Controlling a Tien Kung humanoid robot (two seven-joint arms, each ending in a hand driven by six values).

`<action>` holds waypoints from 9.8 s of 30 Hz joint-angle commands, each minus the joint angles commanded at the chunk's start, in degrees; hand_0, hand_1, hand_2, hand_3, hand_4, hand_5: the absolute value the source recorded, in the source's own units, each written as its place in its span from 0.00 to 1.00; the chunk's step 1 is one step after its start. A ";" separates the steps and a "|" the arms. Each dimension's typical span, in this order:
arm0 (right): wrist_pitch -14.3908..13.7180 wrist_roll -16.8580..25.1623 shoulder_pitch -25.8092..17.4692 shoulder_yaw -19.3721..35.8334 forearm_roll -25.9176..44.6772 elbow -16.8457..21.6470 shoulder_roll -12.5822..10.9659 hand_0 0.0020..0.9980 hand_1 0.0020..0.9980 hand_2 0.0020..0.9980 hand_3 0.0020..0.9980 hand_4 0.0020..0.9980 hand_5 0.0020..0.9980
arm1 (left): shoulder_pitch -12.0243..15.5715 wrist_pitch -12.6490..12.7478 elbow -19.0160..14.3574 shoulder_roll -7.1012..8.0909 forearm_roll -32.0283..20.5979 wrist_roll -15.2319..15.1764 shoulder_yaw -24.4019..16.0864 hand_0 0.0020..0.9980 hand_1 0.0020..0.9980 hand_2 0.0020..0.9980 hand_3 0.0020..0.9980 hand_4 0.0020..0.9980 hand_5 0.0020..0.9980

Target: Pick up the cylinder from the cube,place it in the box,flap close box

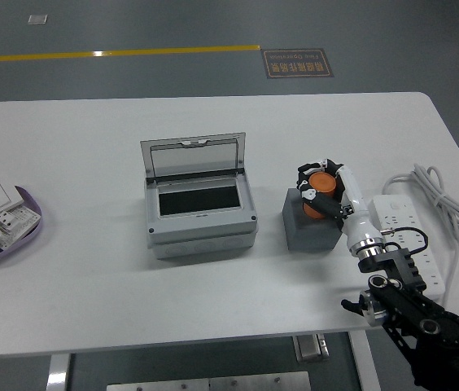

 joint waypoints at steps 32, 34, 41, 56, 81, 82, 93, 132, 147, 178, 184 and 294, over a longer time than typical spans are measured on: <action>-0.70 -27.24 18.01 -21.23 -40.09 8.95 5.45 0.00 0.12 0.23 0.17 0.00 0.00 | -0.20 -0.09 0.00 0.39 0.24 0.44 0.16 0.59 0.61 0.61 0.63 0.64 0.17; 0.25 -28.68 18.89 -22.44 -43.02 8.00 6.12 0.00 0.12 0.23 0.17 0.00 0.00 | -0.27 -0.10 0.00 0.40 0.27 0.44 0.18 0.59 0.61 0.61 0.63 0.64 0.17; 2.29 -31.66 20.81 -24.20 -51.67 5.46 7.40 0.00 0.12 0.23 0.17 0.00 0.00 | -0.47 -0.14 0.00 0.49 0.41 0.44 0.23 0.59 0.61 0.61 0.63 0.64 0.17; 7.41 -31.72 22.05 -23.62 -54.61 2.04 8.53 0.72 0.66 0.62 0.65 0.36 0.19 | -0.68 -0.21 0.00 0.46 0.87 0.45 0.10 0.59 0.61 0.61 0.63 0.64 0.18; 7.69 -25.05 21.74 -20.28 -50.37 -0.50 7.10 0.84 0.69 0.66 0.69 0.79 0.37 | -0.76 -0.25 0.00 0.41 0.64 0.21 0.59 0.59 0.61 0.61 0.63 0.64 0.17; 7.46 -24.73 21.52 -20.42 -48.89 0.15 6.79 0.84 0.69 0.66 0.69 0.79 0.37 | -0.74 -0.25 0.00 0.38 0.59 0.18 0.63 0.59 0.61 0.61 0.63 0.64 0.17; 5.06 -25.02 22.31 -19.70 -35.65 11.42 2.62 0.82 0.67 0.64 0.68 0.80 0.39 | -0.77 -0.26 0.00 0.04 0.70 0.20 0.65 0.59 0.61 0.61 0.63 0.64 0.18; 4.24 -18.84 34.06 -25.57 -28.80 -10.50 2.14 0.53 0.54 0.58 0.65 0.77 0.38 | -1.46 -0.45 0.00 0.36 1.76 0.42 0.42 0.59 0.61 0.61 0.63 0.64 0.17; 4.16 -23.37 28.83 -27.49 -36.74 5.29 -1.71 0.52 0.54 0.58 0.65 0.74 0.38 | -1.22 -0.38 0.00 0.05 1.49 0.24 0.38 0.59 0.61 0.60 0.62 0.64 0.18; 2.68 -19.08 3.29 3.89 -24.28 15.83 -8.09 0.51 0.53 0.58 0.65 0.67 0.34 | 0.51 -0.31 0.00 0.09 1.35 0.54 0.48 0.59 0.61 0.61 0.63 0.64 0.18; 3.58 -16.54 -1.51 11.61 -17.53 13.58 -6.28 0.54 0.54 0.58 0.65 0.66 0.33 | 0.69 -0.35 0.00 0.42 1.39 0.55 0.67 0.59 0.61 0.60 0.62 0.64 0.18; 5.85 -8.10 -0.97 12.40 4.36 10.59 -1.84 0.59 0.59 0.58 0.64 0.66 0.35 | 5.64 -0.30 0.00 0.06 -5.46 -3.23 11.03 0.58 0.60 0.60 0.62 0.63 0.16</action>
